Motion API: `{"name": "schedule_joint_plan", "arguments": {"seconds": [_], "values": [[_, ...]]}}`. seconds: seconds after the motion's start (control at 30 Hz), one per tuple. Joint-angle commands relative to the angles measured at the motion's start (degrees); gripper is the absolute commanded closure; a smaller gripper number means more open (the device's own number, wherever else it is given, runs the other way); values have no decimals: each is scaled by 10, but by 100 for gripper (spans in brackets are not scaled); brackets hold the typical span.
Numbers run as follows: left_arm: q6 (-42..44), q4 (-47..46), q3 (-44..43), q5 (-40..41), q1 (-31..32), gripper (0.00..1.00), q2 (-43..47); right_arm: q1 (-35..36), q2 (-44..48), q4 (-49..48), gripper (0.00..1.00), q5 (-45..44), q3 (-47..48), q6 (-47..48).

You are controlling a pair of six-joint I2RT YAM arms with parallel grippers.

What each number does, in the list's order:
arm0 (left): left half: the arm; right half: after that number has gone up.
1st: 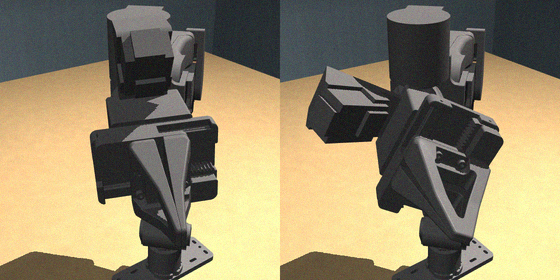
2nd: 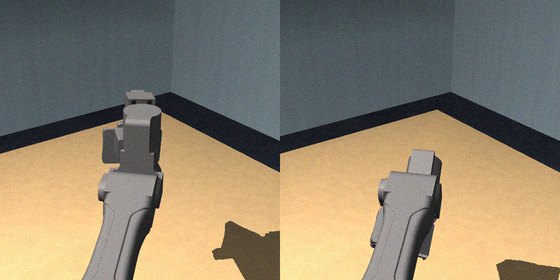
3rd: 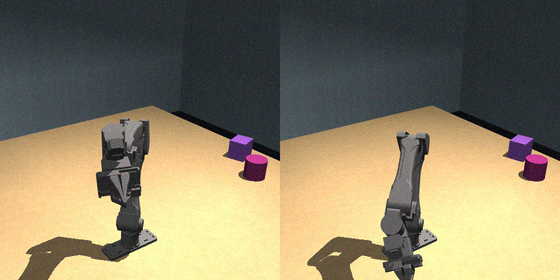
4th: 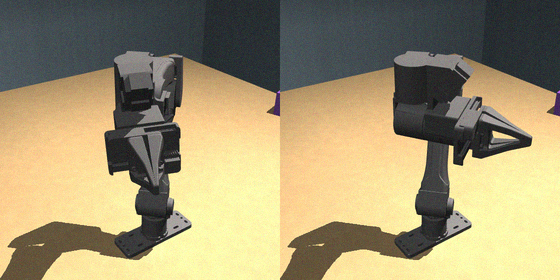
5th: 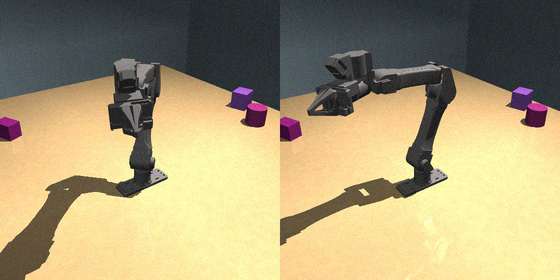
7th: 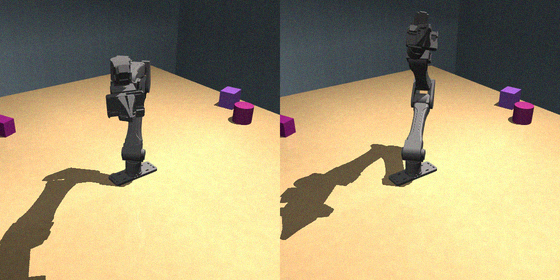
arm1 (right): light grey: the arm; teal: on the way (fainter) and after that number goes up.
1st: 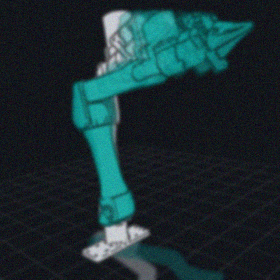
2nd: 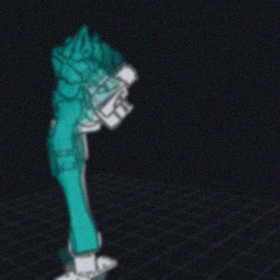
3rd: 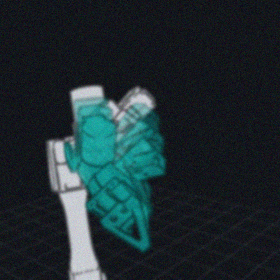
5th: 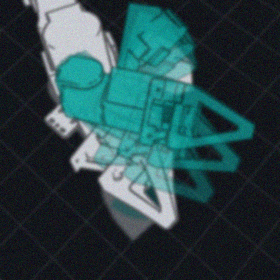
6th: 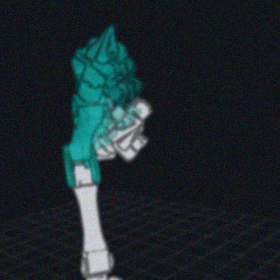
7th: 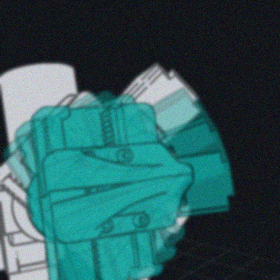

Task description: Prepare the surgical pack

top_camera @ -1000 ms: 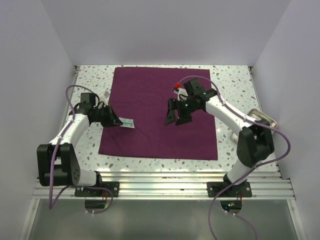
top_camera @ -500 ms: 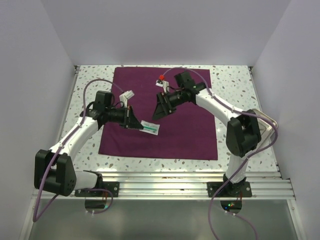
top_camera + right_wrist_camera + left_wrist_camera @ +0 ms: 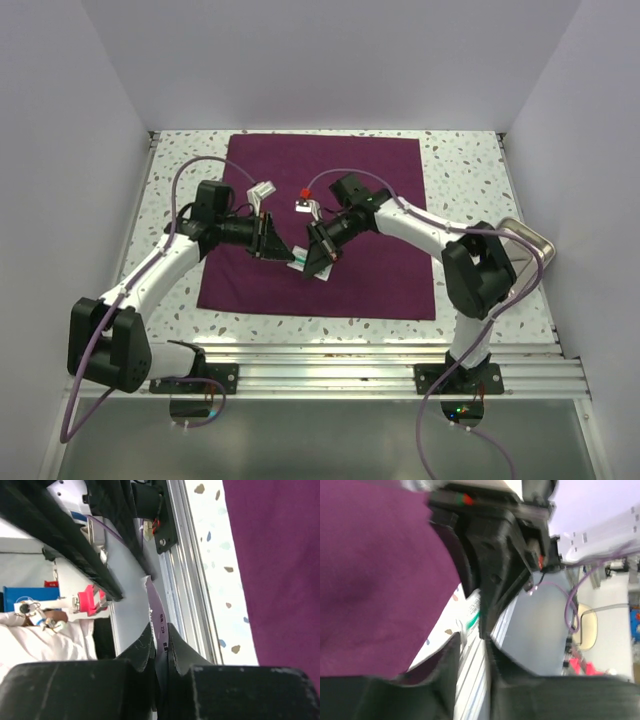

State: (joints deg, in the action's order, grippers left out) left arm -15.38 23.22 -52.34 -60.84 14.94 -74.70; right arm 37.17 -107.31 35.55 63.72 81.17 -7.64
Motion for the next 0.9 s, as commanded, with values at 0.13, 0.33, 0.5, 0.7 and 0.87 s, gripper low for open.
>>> {"name": "schedule_joint_plan", "arguments": {"seconds": [0.13, 0.33, 0.5, 0.7, 0.87], "values": [[2, 9, -49, 137, -19, 46, -6, -45, 83, -57, 100, -93, -60, -100], [9, 40, -72, 254, -22, 30, -26, -181, 148, 103, 100, -488, -57, -160], [17, 36, -57, 271, -22, 30, -34, -320, 197, 204, 99, -870, -81, -197], [3, 15, -33, 242, -20, 35, -41, -448, 147, 208, 94, -1053, -81, -158], [9, 22, -30, 237, -20, 36, -41, -477, 69, 187, 69, -1106, -50, -135]]}}
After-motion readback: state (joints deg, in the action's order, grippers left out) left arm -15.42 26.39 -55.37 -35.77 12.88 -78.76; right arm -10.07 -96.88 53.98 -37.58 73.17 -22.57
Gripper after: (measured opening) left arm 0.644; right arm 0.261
